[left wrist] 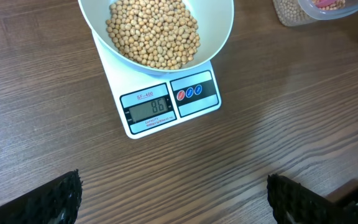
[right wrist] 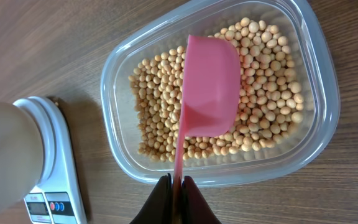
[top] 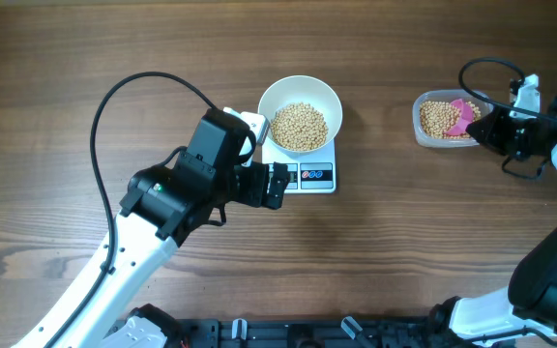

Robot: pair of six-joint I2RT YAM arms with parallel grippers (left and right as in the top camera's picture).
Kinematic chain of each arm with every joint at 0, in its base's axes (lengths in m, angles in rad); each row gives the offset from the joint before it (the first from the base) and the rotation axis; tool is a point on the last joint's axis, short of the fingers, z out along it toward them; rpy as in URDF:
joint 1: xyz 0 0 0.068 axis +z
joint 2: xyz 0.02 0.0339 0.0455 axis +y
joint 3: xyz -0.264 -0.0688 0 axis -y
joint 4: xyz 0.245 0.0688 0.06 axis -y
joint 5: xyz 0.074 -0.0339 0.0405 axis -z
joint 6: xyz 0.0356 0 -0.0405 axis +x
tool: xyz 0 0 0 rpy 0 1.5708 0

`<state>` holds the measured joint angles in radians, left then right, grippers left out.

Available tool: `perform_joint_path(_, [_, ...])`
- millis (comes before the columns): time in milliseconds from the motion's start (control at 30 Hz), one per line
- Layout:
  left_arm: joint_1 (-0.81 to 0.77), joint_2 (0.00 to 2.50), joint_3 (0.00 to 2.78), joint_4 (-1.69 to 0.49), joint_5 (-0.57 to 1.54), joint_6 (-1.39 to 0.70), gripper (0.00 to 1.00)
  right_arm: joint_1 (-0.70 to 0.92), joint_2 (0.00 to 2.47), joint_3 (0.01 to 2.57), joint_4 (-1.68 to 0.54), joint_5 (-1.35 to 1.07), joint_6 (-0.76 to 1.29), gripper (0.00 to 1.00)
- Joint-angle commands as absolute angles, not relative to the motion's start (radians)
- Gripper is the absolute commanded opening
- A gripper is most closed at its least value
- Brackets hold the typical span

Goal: Scoop item into bowl and weigh 150g on scale

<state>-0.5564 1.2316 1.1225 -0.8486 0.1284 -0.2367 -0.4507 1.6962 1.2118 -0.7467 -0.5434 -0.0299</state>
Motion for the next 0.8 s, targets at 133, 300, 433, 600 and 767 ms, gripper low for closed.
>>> perform_joint_path(133, [-0.561, 1.231, 1.118, -0.849, 0.119, -0.216, 1.00, -0.451, 1.713, 1.202, -0.744, -0.690, 0.008, 0.04])
perform_joint_path(300, [-0.561, 1.231, 1.118, -0.849, 0.119, -0.216, 1.00, -0.464, 1.713, 1.202, -0.745, -0.693, 0.030, 0.04])
perform_joint_path(433, [-0.561, 1.231, 1.118, -0.849, 0.119, -0.216, 1.00, -0.474, 1.713, 1.202, -0.750, -0.693, 0.034, 0.04])
perform_joint_path(600, [-0.561, 1.231, 1.118, -0.849, 0.119, -0.216, 1.00, -0.501, 1.713, 1.202, -0.756, -0.702, 0.083, 0.04])
perform_joint_path(767, [-0.561, 1.231, 1.118, -0.849, 0.119, -0.216, 1.00, -0.546, 1.713, 1.202, -0.770, -0.792, 0.090, 0.04])
